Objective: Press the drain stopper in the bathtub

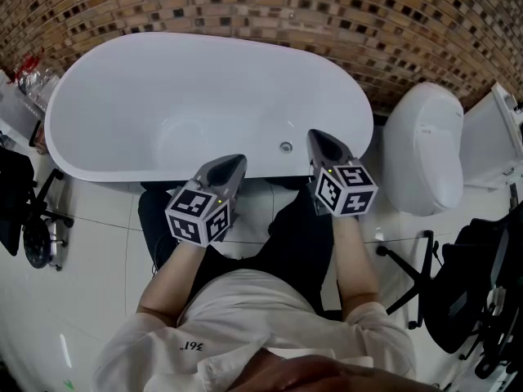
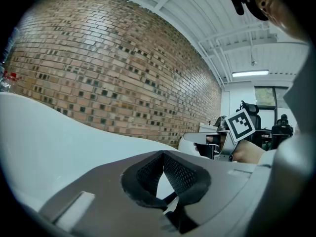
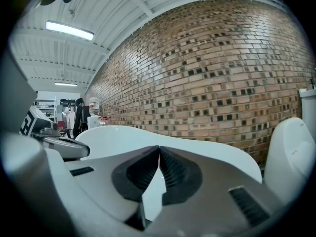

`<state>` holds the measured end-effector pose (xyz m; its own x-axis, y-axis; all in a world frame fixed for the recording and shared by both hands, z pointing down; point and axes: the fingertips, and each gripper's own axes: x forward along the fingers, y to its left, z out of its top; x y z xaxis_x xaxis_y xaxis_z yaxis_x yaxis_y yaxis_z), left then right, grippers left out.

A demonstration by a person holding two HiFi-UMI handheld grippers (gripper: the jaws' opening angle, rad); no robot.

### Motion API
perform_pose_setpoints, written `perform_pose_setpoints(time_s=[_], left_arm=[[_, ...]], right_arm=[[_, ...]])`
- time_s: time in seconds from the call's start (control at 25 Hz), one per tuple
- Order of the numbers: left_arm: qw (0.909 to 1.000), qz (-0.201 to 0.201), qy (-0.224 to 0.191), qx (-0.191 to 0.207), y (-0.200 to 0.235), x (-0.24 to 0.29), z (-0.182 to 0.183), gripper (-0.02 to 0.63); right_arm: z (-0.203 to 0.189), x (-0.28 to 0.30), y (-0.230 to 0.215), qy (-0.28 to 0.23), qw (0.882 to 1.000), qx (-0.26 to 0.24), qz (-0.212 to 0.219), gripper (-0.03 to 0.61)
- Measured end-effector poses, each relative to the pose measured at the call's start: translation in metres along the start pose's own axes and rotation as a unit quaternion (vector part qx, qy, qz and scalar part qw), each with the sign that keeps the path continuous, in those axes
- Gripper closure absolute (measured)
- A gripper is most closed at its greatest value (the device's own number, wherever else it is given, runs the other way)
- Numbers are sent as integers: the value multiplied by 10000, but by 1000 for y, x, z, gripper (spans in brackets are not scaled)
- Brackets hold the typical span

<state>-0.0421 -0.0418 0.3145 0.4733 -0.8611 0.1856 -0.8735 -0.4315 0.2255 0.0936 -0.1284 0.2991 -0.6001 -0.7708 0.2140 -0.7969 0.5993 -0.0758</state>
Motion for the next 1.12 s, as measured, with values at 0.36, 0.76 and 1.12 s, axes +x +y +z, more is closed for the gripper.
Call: perform_pose_setpoints(time_s=[0.36,0.76,1.12], left_arm=[[10000,-1,-4,-10,0,-1,-1,604],[9999,-23,57,-110,7,4,-9,604],[9999,-53,31,106,29,14,7,604]], right_arm=[[-1,-1,0,18,10000,-14,-14,563],[-13,3,-4,203,9998,-19,-41,563],[-10,20,-3,298,9995,-115,-28,563]])
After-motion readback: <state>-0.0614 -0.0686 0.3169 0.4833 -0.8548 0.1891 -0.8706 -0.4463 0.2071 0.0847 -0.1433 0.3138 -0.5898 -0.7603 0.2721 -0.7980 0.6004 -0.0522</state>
